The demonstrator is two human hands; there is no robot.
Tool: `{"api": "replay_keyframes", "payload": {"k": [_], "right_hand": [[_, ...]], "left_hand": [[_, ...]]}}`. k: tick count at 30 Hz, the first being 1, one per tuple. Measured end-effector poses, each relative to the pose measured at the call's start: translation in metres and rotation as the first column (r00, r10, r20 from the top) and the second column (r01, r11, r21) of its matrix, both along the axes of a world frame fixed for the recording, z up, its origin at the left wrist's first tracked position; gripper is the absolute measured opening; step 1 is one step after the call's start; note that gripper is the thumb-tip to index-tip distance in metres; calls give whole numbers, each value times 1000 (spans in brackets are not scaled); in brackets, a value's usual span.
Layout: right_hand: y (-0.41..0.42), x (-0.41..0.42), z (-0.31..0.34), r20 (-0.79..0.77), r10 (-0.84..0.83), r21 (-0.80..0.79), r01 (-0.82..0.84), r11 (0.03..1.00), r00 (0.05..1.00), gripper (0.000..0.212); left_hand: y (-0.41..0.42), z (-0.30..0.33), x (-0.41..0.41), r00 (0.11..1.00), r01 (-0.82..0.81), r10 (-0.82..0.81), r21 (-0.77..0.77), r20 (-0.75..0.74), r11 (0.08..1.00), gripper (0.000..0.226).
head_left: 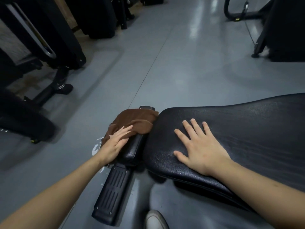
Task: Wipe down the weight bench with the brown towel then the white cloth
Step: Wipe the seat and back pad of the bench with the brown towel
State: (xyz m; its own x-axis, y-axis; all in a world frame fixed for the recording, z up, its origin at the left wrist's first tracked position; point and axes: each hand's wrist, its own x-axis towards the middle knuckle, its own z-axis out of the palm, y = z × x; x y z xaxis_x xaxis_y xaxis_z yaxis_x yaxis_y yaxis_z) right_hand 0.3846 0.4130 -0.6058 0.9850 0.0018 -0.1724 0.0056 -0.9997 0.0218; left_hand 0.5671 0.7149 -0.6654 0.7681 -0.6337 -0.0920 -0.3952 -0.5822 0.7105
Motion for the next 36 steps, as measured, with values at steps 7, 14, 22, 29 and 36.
{"api": "replay_keyframes", "payload": {"k": [7,14,22,29,36], "right_hand": [[0,1,-5,23,-7,12,7,1000,1000,87],[-1,2,-4,30,5,12,-5,1000,1000,86],[-1,2,-3,34,-2,23,1,1000,999,88],[-1,1,-3,28,-3,-5,3,1000,1000,89],[0,1,-3,29,-9,-5,9,1000,1000,91]], "left_hand": [[-7,-8,41,959,-272,254,162,124,949,46],[-25,-7,75,798,-570,584,125,-150,812,44],[-4,1,61,844,-471,529,343,-93,813,47],[4,18,20,882,-425,469,501,44,753,51],[-55,15,-28,950,-310,298,370,91,876,49]]}}
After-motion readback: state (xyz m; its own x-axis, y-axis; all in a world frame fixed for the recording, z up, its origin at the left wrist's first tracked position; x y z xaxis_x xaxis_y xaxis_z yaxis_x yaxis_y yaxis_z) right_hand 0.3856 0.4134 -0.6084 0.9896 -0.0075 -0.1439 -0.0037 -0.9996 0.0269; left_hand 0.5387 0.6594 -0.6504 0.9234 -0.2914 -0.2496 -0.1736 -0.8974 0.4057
